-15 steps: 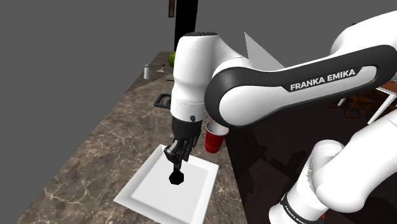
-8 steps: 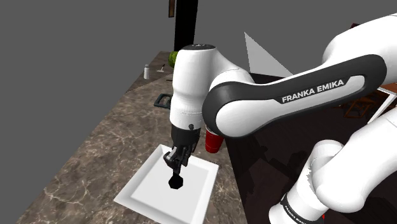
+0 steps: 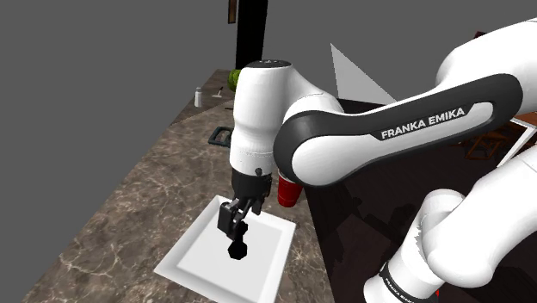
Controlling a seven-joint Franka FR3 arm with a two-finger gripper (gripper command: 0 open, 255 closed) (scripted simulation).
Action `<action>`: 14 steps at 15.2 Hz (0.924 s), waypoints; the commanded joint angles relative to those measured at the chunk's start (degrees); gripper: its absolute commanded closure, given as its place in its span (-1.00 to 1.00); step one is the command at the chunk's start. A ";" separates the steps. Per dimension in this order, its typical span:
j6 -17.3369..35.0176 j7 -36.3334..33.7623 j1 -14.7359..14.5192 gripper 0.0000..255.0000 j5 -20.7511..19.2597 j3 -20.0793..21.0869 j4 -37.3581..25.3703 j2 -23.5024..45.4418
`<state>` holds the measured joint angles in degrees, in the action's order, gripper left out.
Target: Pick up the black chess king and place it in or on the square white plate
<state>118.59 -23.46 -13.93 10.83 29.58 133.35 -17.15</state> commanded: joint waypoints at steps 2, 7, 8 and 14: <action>0.00 0.00 0.00 -1.00 0.00 0.00 0.00 0.00; -7.63 0.41 0.08 -1.00 0.12 -1.33 -5.42 -2.30; -7.63 0.42 0.08 -1.00 0.12 -1.33 -5.41 -2.32; -7.63 0.41 0.08 -1.00 0.12 -1.33 -5.42 -2.30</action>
